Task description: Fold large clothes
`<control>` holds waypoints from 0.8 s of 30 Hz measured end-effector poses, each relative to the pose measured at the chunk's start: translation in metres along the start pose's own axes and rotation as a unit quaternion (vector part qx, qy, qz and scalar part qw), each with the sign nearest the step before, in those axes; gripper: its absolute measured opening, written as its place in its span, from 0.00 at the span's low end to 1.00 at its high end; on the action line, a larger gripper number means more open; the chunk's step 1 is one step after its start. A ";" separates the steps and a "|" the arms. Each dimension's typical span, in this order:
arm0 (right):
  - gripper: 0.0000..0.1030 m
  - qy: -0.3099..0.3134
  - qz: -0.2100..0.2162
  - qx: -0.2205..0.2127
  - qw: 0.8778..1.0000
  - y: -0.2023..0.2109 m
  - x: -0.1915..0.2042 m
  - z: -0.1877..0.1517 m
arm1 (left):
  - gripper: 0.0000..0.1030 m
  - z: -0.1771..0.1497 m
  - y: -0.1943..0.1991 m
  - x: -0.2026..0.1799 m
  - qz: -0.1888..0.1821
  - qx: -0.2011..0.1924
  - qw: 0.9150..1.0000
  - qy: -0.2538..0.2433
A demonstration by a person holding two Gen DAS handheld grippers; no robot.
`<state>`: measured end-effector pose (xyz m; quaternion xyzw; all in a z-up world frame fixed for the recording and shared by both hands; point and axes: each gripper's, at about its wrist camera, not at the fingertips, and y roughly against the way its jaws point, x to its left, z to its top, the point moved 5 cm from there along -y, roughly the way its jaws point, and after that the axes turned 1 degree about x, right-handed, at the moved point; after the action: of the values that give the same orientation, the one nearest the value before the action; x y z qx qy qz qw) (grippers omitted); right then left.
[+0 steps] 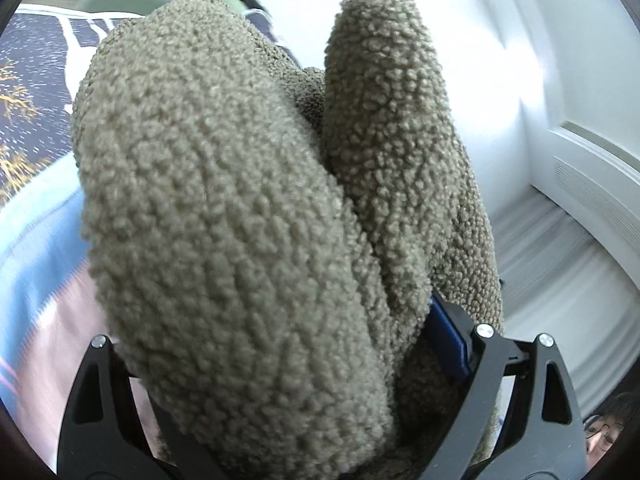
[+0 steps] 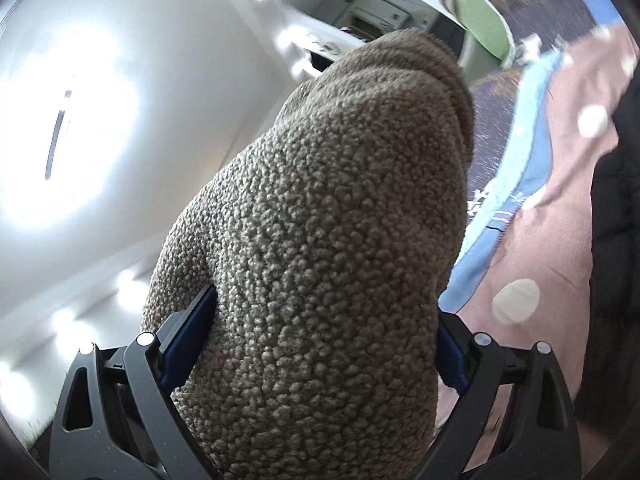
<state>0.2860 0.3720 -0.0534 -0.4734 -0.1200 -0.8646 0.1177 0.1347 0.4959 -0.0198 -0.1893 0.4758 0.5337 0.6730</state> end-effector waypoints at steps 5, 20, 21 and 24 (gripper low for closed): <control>0.91 0.008 -0.160 -0.010 0.987 -0.046 -0.079 -0.007 | 0.86 0.014 -0.040 0.101 0.037 0.004 0.999 0.027; 0.62 0.124 -0.317 -0.053 0.939 -0.008 -0.030 -0.032 | 0.83 -0.051 -0.061 0.129 0.100 -0.013 0.994 0.038; 0.59 0.127 -0.283 -0.058 0.949 -0.009 -0.025 -0.032 | 0.83 -0.057 -0.061 0.121 0.104 -0.017 0.994 0.032; 0.49 0.120 -0.245 -0.044 0.961 -0.032 -0.017 -0.024 | 0.69 -0.041 0.000 0.114 0.100 -0.040 0.994 0.005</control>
<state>0.2662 0.3959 -0.0833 -0.3273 -0.1790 -0.9218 -0.1059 0.1141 0.5264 -0.1355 -0.1697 0.4741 0.6160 0.6058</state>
